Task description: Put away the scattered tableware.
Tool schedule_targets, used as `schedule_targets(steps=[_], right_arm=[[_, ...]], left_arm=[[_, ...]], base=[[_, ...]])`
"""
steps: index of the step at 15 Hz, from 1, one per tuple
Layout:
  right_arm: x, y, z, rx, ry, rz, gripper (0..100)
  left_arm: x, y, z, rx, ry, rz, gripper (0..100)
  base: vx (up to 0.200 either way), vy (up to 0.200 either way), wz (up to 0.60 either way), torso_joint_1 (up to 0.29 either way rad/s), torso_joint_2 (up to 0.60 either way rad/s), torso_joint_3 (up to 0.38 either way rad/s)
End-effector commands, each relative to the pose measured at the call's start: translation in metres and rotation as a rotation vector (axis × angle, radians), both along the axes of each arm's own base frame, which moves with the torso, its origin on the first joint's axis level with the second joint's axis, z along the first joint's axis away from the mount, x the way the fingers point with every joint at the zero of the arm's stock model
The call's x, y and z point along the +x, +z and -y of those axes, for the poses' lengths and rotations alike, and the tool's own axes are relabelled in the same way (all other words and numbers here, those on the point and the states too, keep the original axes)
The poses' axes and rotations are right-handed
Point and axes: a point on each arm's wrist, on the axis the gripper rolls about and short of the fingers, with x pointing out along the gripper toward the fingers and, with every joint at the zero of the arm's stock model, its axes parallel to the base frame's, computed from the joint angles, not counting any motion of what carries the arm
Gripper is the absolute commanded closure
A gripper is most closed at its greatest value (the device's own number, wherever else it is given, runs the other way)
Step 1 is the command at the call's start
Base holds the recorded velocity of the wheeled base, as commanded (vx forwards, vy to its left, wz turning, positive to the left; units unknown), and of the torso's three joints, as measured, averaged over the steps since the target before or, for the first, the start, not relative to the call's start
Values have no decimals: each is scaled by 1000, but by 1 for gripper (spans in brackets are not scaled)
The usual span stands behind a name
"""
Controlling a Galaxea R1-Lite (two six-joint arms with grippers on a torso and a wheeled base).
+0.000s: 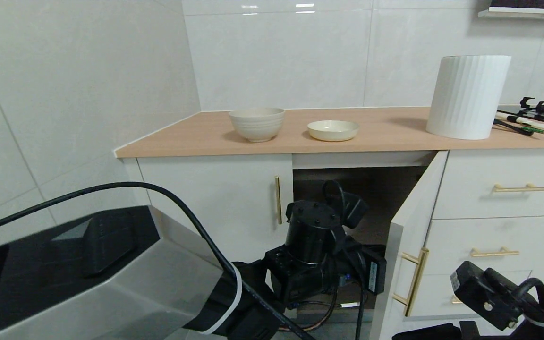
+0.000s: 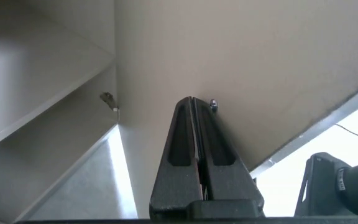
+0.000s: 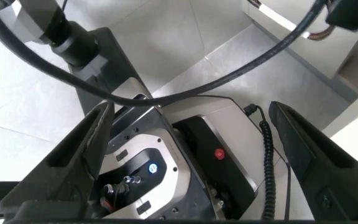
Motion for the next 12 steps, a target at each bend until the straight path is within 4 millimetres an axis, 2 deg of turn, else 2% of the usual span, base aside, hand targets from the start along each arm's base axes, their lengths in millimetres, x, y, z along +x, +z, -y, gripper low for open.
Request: schedule_targets(steps=[1, 2, 6, 11, 12], right_arm=[[1, -3, -1, -10, -1, -8, 0], [2, -3, -1, -12, -3, -10, 0], [2, -4, -2, -17, -3, -14, 0], [2, -4, -2, -18, -3, -15, 0], [2, -4, -2, -17, -3, -14, 0]], left_arm=[[8, -9, -14, 30, 44, -22, 100], [13, -18, -20, 50, 66, -37, 100], [23, -22, -25, 58, 95, -44, 100], [35, -22, -17, 51, 101, -41, 100], [35, -20, -17, 45, 101, -37, 100]], base=[[0, 0, 0, 0, 0, 0], [0, 0, 0, 0, 0, 0], [0, 0, 0, 0, 0, 0], [-200, 0, 0, 5, 0, -1], [0, 0, 0, 0, 0, 0]])
